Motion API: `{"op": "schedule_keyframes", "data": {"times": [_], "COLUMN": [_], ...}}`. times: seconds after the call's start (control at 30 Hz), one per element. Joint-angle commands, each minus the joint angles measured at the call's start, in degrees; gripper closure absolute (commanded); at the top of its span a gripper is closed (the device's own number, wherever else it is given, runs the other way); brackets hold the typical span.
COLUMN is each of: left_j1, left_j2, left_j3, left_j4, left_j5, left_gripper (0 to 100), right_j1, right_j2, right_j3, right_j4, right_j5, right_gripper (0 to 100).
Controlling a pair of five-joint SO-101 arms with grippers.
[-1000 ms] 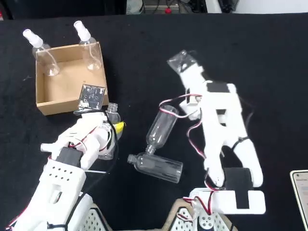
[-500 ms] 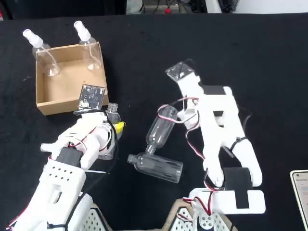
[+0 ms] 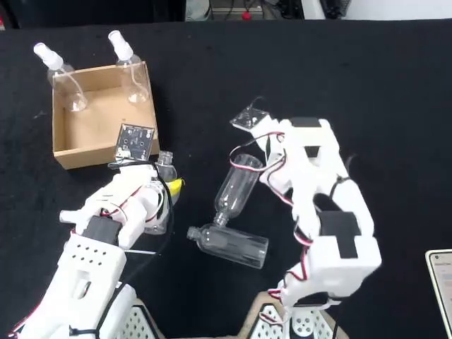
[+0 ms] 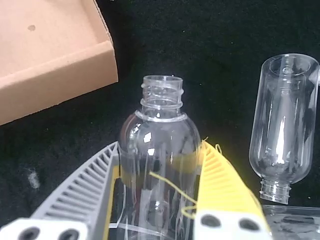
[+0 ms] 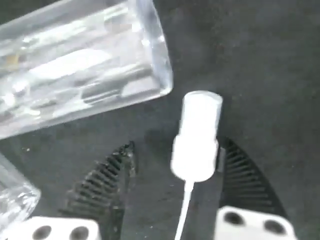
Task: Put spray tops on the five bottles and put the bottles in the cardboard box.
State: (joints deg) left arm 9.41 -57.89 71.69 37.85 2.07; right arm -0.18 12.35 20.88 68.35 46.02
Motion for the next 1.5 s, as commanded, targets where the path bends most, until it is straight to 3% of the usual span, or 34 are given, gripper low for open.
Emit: {"op": "schedule_keyframes", "data": {"times": [0.0,0.27,0.47,0.73,0.93,1.2,1.47], "left_j1": [0.1,0.1,0.1,0.6,0.2,0.0,0.7], "left_j2": [-1.2,-1.2,-1.2,-4.4,-22.5,-46.9,-45.7], "left_j3": [-0.4,-0.4,-0.4,0.1,7.9,17.6,16.0], "left_j4": [-1.1,-1.1,-1.1,-1.0,-0.8,1.6,3.0], "left_j5": [-0.1,-0.1,-0.1,0.3,0.3,0.0,0.3], "left_gripper": [91,91,92,92,92,92,91], "right_j1": [3.2,5.8,6.8,-2.0,-7.6,-13.3,-21.0], "right_j2": [1.5,2.8,-7.8,-29.4,-40.1,-46.8,-49.9], "right_j3": [-5.1,-7.0,-7.6,-9.5,-9.7,-9.5,-9.3], "right_j4": [-1.8,-1.3,0.4,6.3,3.2,-7.7,-22.7], "right_j5": [0.5,0.1,-9.8,-36.8,-45.0,-65.4,-68.3], "right_gripper": [76.6,99.0,98.7,98.7,98.7,98.7,98.7]}}
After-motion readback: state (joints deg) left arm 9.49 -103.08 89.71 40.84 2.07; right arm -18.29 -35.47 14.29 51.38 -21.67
